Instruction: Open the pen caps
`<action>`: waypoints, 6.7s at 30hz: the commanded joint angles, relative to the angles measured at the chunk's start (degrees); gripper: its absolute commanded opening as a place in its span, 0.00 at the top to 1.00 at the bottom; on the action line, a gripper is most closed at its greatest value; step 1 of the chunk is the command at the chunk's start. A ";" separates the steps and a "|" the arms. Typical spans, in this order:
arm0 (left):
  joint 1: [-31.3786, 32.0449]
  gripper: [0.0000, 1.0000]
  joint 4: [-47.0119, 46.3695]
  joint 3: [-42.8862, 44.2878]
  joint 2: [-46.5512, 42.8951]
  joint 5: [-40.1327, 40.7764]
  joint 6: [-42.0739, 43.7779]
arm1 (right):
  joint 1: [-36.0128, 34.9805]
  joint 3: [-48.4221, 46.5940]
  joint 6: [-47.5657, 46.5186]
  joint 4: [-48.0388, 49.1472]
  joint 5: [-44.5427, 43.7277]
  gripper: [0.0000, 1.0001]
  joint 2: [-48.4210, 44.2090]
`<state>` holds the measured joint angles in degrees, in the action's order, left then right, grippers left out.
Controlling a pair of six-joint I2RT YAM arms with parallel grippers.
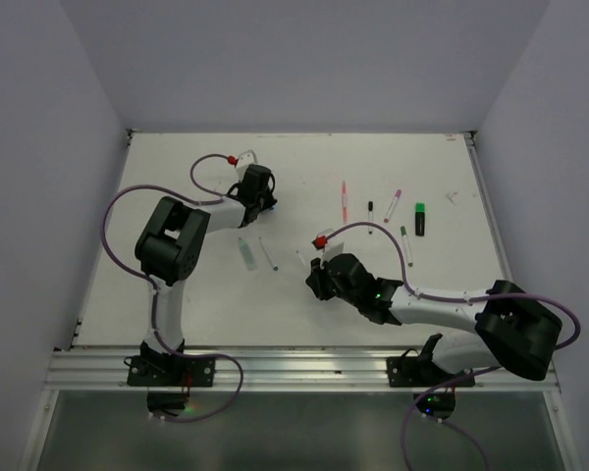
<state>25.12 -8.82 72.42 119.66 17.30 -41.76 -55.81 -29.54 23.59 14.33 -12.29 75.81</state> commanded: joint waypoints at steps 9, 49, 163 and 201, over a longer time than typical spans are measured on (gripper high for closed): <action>-0.52 0.57 -0.24 -3.34 -12.94 -0.51 1.32 | 1.58 -8.15 1.63 -4.48 -2.91 1.00 6.79; -2.80 0.00 30.97 -17.58 -61.20 7.39 23.21 | 5.27 -36.38 3.04 -26.89 -11.25 0.33 25.27; 15.39 0.74 14.01 -29.80 -54.80 -6.31 -7.64 | -6.68 -19.06 3.83 -3.43 -1.24 1.00 3.91; 15.39 1.00 6.45 -28.31 -63.06 2.11 -6.94 | -6.68 -12.31 2.86 4.83 0.08 1.00 5.67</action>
<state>40.53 5.13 39.81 57.49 12.69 -48.88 -62.30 -43.55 26.94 18.90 -10.98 81.89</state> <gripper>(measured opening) 0.185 0.187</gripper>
